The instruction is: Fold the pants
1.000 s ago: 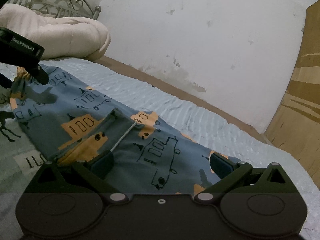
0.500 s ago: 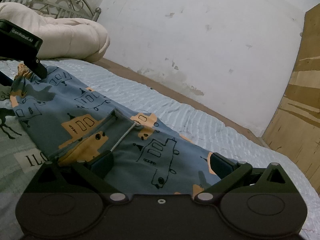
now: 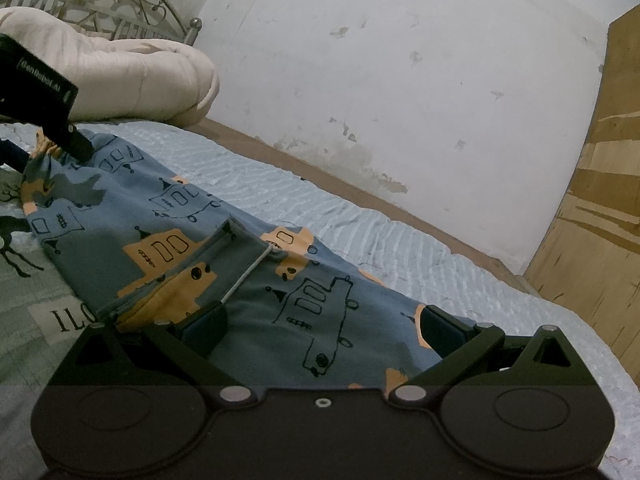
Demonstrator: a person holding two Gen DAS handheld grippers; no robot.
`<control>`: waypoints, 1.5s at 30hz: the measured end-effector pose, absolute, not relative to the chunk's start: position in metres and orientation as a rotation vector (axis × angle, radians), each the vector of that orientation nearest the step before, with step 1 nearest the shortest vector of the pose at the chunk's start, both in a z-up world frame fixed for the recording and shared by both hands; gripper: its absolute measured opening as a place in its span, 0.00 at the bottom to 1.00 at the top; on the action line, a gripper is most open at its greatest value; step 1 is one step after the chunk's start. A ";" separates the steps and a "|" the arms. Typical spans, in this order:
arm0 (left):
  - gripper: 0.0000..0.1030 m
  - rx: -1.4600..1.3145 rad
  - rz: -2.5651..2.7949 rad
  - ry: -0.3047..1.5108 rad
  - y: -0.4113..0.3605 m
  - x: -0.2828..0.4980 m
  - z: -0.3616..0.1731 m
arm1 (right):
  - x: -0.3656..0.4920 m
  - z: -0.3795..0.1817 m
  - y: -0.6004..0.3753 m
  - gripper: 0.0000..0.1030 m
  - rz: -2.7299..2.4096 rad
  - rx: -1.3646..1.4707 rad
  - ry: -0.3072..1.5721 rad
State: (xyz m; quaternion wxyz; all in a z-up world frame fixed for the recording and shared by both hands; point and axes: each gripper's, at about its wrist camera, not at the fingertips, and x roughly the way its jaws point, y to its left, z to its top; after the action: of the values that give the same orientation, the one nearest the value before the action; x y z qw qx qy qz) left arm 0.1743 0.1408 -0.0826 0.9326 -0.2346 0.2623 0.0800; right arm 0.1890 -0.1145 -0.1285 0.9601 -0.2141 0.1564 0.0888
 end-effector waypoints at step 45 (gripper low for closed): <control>0.12 -0.282 -0.020 0.386 0.052 0.191 0.005 | 0.178 -0.106 -0.134 0.99 0.191 -0.294 0.288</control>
State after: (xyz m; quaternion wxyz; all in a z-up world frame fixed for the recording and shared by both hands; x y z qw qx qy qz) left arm 0.1911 0.0519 0.0049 0.9715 -0.1395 0.1913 -0.0097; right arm 0.1775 -0.1342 -0.1055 0.9744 -0.1456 0.1426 0.0947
